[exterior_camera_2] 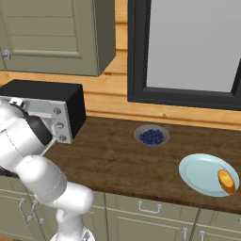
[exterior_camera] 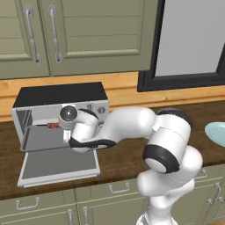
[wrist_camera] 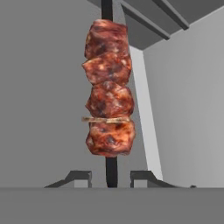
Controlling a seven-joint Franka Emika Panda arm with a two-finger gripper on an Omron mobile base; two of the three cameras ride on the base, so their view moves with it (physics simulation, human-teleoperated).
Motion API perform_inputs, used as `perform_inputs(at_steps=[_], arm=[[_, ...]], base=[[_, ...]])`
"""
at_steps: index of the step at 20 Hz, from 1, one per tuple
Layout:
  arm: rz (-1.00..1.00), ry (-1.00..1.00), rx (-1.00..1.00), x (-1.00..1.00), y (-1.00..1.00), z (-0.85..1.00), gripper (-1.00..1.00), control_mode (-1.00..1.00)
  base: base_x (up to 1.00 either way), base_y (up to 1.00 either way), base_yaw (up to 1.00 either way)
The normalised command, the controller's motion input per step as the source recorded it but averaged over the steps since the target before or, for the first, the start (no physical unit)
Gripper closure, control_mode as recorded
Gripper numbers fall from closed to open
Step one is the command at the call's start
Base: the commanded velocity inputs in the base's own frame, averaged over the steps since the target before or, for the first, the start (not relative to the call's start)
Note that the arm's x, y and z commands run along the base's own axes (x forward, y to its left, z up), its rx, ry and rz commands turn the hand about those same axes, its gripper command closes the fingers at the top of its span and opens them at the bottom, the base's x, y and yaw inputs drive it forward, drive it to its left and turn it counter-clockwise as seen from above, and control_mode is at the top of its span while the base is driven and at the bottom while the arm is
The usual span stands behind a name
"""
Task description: Pick up the kebab skewer and baguette bread, and place them inside the toaster oven. Close the toaster oven door and start by setting the timer.
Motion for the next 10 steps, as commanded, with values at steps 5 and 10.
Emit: perform_inputs(at_steps=[5, 10], arm=[[0.0, 0.0, 0.0, 0.07, 0.0, -0.02, 1.0, -1.0], [0.0, 0.0, -0.01, 0.0, 0.0, -0.06, 1.0, -1.0]], base=[[0.0, 0.0, 0.0], [0.0, 0.0, 0.0]])
